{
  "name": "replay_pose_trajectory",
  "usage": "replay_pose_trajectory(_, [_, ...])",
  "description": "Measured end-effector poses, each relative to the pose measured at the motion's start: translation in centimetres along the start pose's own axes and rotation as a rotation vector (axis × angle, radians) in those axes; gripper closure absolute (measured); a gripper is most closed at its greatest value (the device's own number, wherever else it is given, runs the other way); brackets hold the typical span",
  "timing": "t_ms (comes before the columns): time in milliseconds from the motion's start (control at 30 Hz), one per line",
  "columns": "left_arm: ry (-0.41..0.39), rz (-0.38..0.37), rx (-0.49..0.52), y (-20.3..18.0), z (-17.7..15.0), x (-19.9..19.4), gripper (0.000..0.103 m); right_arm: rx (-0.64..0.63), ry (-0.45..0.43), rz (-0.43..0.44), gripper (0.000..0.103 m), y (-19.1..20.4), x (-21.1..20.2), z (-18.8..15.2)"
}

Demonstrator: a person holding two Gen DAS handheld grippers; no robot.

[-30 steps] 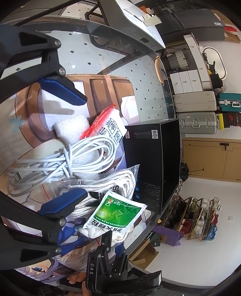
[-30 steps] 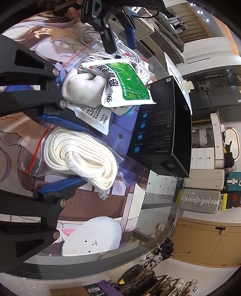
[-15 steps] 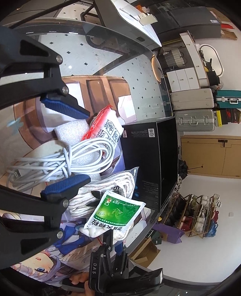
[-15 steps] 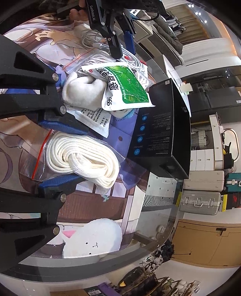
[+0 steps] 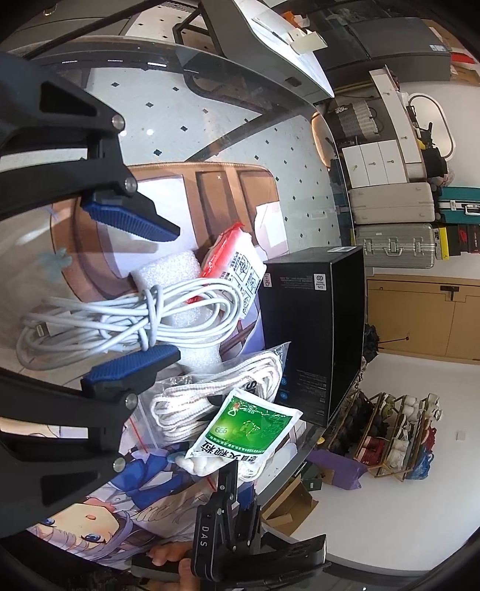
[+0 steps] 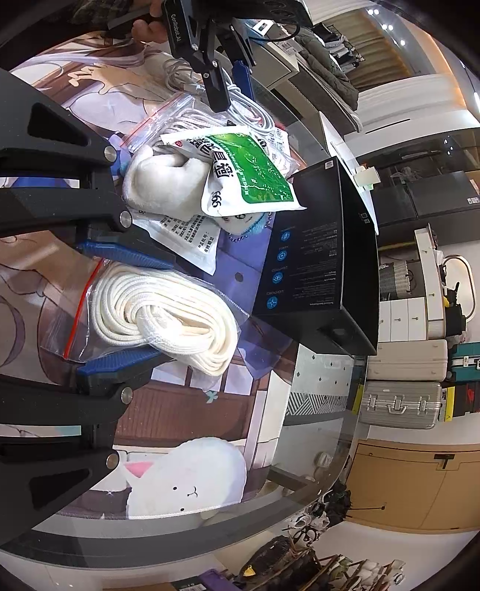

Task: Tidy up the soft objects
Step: 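Close right tool on the rope bag while left tool grasps the white cable coil, then lift the rope bag with right tool while left tool lifts the cable toward the black box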

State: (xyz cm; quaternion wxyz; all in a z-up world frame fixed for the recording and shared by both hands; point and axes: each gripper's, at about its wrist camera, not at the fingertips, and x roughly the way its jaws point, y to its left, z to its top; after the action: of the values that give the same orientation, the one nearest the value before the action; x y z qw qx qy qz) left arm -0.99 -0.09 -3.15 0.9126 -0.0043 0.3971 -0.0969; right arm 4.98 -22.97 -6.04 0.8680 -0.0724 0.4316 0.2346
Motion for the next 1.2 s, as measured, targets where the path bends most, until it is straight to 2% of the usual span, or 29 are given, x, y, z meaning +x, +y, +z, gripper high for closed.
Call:
replay_pose_trajectory(133, [0.006,-0.001,0.002,0.1,-0.2,-0.1,0.065,0.001,0.000,0.001,0.061,0.0,0.0,0.0])
replay_pose_trajectory(333, [0.007,0.004,0.005,0.1,-0.3,-0.3,0.071,0.000,0.000,0.001,0.061,0.0,0.0,0.0])
replay_pose_trajectory(767, [-0.014,0.025,0.003,0.2,-0.1,-0.9,0.071,-0.007,-0.001,-0.005,0.068,0.3,-0.2,-0.2])
replay_pose_trajectory(1200, [-0.025,0.019,-0.014,0.3,0.2,-1.9,0.072,0.013,-0.024,-0.010,0.068,0.4,-2.3,-0.2])
